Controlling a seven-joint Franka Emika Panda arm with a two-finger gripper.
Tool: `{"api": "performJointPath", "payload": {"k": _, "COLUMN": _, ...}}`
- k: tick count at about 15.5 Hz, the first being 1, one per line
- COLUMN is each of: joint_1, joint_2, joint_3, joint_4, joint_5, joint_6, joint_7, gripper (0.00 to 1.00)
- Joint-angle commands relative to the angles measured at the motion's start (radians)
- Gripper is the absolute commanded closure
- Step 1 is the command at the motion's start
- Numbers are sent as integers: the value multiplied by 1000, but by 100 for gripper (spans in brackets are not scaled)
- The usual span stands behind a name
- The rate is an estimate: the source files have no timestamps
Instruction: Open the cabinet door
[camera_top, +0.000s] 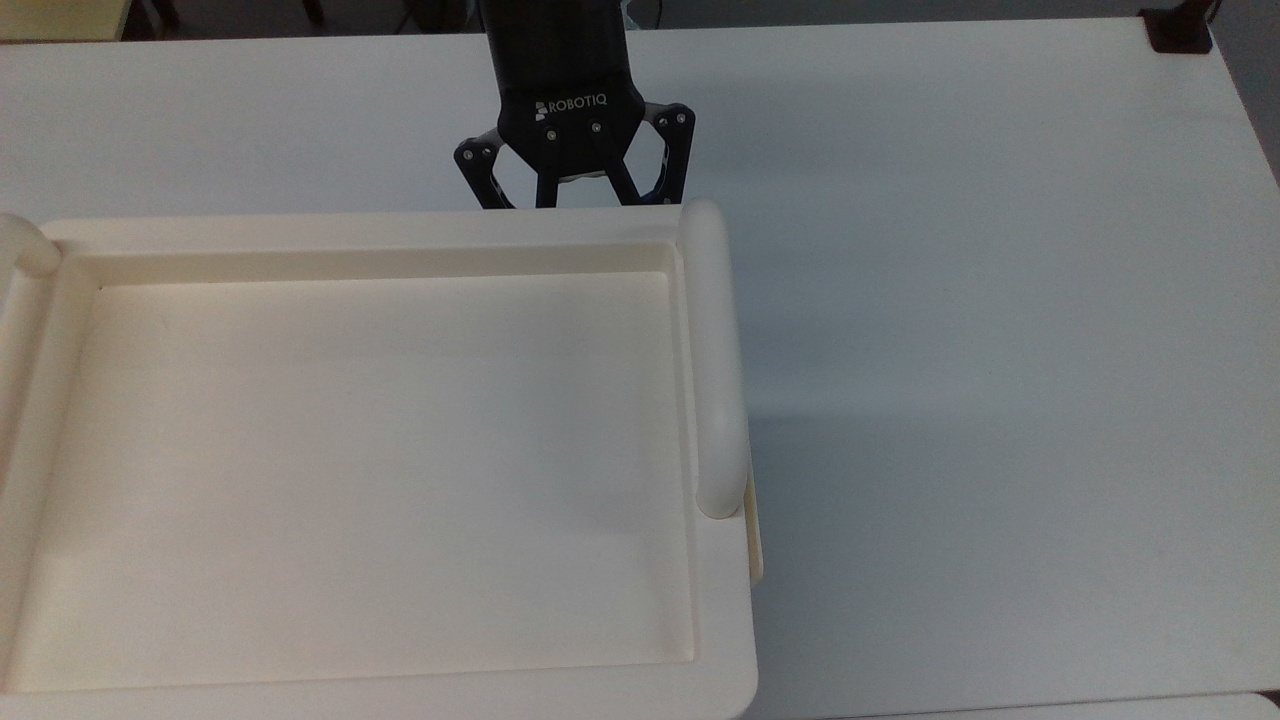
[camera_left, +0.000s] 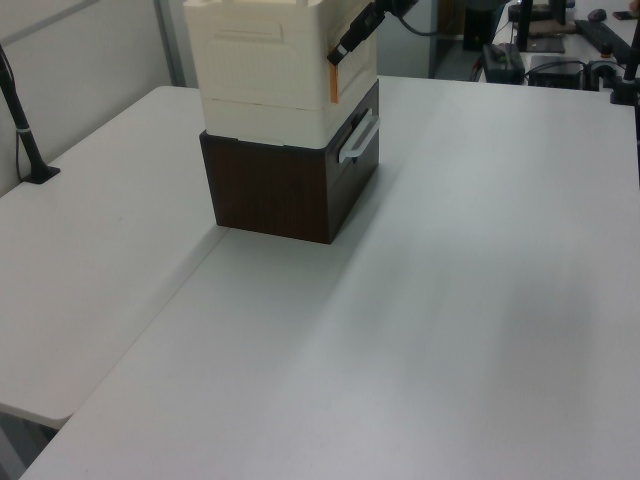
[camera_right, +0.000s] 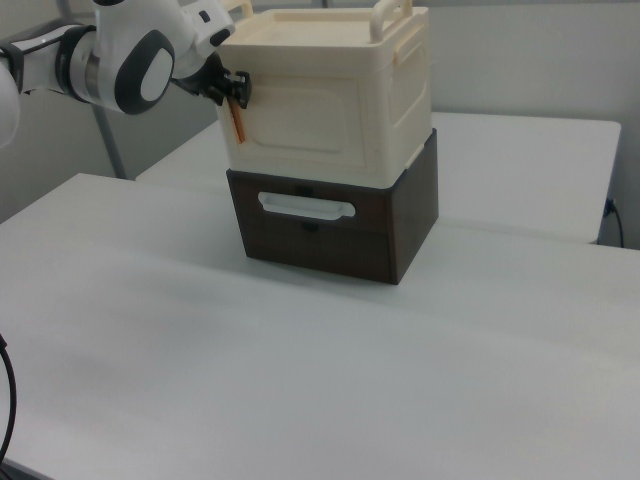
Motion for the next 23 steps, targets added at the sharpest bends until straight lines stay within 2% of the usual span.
{"api": "performJointPath", "payload": {"k": 1, "joint_1": 9, "joint_2": 1, "joint_3": 4, "joint_4": -4, "joint_5": 12, "joint_6": 30, "joint_7": 21, "gripper": 51}}
{"api": "performJointPath", "payload": {"k": 8, "joint_1": 23, "joint_2": 19, "joint_3": 7, "joint_4": -2, "joint_5": -3, "joint_6": 74, "joint_7": 56, "gripper": 53}}
{"api": "performJointPath", "payload": {"k": 10, "joint_1": 23, "joint_2": 21, "joint_3": 7, "joint_4": -2, "joint_5": -2, "joint_6": 80, "joint_7": 56, "gripper": 64}}
{"api": "performJointPath", "payload": {"k": 14, "joint_1": 22, "joint_2": 21, "joint_3": 7, "joint_4": -2, "joint_5": -2, "joint_6": 79, "joint_7": 55, "gripper": 95}}
{"api": "performJointPath", "payload": {"k": 15, "joint_1": 23, "joint_2": 19, "joint_3": 7, "joint_4": -3, "joint_5": -2, "joint_6": 79, "joint_7": 55, "gripper": 99}}
{"api": "performJointPath", "payload": {"k": 20, "joint_1": 12, "joint_2": 8, "joint_3": 7, "joint_4": -25, "joint_5": 0, "joint_6": 65, "joint_7": 50, "gripper": 100}}
{"api": "performJointPath", "payload": {"k": 23, "joint_1": 0, "joint_2": -10, "joint_3": 7, "joint_4": -37, "joint_5": 0, "joint_6": 3, "joint_7": 48, "gripper": 100}}
